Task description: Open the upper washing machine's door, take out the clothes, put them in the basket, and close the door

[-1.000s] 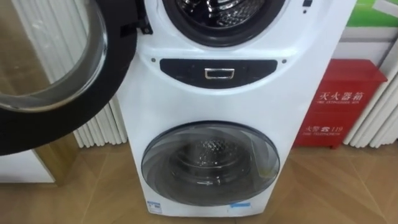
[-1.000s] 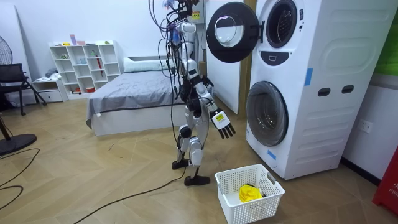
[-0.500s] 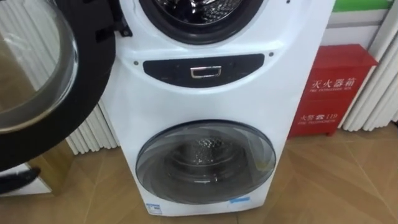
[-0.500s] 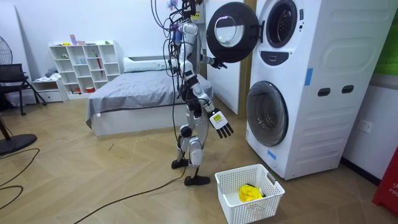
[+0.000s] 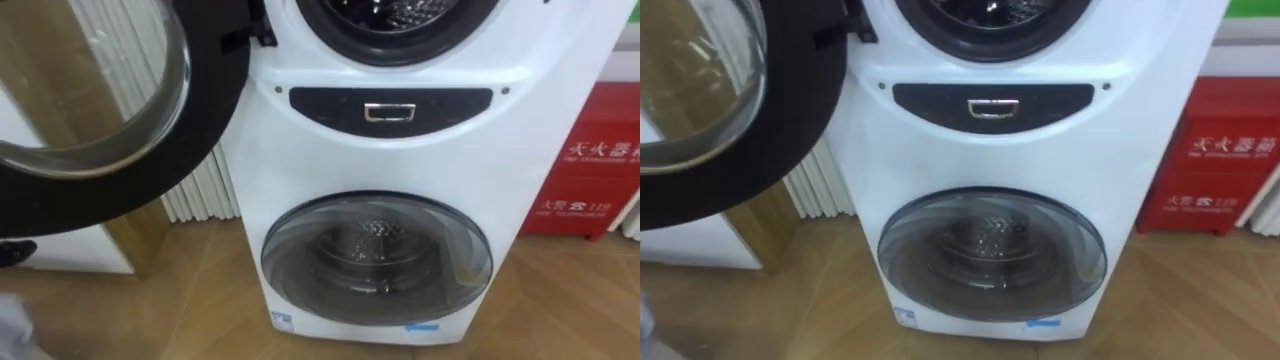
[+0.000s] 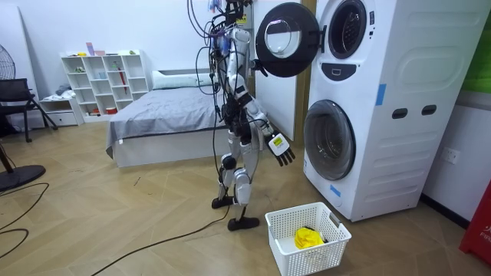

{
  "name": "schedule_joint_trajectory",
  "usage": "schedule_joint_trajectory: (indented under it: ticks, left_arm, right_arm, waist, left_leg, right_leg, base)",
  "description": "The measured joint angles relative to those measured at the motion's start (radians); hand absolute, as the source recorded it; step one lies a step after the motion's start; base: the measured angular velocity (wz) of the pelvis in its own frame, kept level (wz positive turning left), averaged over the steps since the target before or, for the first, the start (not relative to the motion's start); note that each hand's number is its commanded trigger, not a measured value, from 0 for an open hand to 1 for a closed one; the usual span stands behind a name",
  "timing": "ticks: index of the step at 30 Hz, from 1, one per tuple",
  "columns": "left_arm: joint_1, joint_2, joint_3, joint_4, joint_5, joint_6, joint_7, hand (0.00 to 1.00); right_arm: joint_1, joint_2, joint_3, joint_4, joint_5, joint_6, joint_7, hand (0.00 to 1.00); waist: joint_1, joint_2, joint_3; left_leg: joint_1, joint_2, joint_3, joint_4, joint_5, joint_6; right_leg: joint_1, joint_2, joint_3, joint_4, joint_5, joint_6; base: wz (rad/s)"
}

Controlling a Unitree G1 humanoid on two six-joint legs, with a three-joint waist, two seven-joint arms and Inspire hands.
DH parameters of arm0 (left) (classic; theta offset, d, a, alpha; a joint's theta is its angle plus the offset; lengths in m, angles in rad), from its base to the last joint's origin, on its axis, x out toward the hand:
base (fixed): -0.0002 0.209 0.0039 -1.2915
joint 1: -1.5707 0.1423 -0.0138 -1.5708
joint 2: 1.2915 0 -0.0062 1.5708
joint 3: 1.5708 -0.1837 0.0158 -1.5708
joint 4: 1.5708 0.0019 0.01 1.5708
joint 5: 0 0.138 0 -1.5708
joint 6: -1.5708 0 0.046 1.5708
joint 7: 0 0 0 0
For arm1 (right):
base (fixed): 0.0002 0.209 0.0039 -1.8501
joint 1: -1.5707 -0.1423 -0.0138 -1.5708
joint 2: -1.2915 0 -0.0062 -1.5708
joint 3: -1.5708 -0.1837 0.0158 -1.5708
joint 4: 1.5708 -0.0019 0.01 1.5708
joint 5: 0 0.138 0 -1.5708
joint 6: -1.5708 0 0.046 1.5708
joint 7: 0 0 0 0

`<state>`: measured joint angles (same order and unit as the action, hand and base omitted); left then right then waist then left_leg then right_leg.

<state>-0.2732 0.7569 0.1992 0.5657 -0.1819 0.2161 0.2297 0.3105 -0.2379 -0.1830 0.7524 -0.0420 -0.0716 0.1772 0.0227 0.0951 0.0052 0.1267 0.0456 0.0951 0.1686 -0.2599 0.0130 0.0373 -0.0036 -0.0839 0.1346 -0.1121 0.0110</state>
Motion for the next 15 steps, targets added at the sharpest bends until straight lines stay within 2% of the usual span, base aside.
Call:
schedule_joint_trajectory:
  ticks: [7, 10, 11, 13, 15]
  left_arm:
    - [0.0, 0.002, -0.006, -0.001, 0.038, 0.003, 0.034, 0.0]
    - [0.0, 0.0, -0.005, -0.014, 0.059, 0.003, 0.05, 0.0]
    - [0.0, -0.002, -0.006, -0.032, 0.067, 0.003, 0.054, 0.0]
    - [0.003, -0.016, -0.007, -0.077, 0.079, 0.012, 0.075, 0.0]
    - [0.005, -0.046, -0.011, -0.159, 0.091, 0.039, 0.087, 0.0]
  right_arm:
    - [0.007, 0.0, 0.002, 0.031, 0.007, 0.001, 0.001, 0.0]
    - [0.011, 0.0, 0.003, 0.034, 0.007, 0.001, 0.008, 0.0]
    - [0.011, 0.0, 0.003, 0.033, 0.006, 0.001, 0.011, 0.0]
    - [0.007, -0.002, 0.003, 0.03, -0.01, 0.006, 0.019, 0.0]
    - [-0.002, -0.002, 0.003, 0.025, -0.029, 0.007, 0.029, 0.0]
  waist:
    - [-0.004, 0.0, 0.0016]
    - [-0.005, -0.004, 0.0078]
    - [-0.005, -0.008, 0.0161]
    - [-0.004, -0.013, 0.0189]
    - [-0.003, -0.018, 0.0193]
  left_leg:
    - [-0.002, 0.0, -0.002, 0.004, 0.0, 0.0]
    - [-0.002, -0.002, -0.003, 0.008, 0.0, 0.0]
    - [-0.002, -0.003, -0.007, 0.014, 0.0, 0.0]
    - [-0.017, -0.005, -0.015, 0.023, 0.0, 0.0]
    - [-0.046, -0.007, -0.036, 0.032, 0.003, 0.006]
  right_leg:
    - [0.002, 0.0, -0.002, 0.001, 0.0, 0.0]
    - [0.009, -0.002, -0.003, 0.001, 0.0, 0.001]
    - [0.013, -0.004, -0.004, 0.001, 0.001, 0.002]
    - [0.002, -0.006, -0.004, 0.002, 0.003, 0.005]
    - [-0.009, -0.013, -0.019, 0.001, 0.008, 0.011]
  base:
    - [0.01]
    - [0.02]
    - [0.14]
    - [0.21]
    - [0.36]
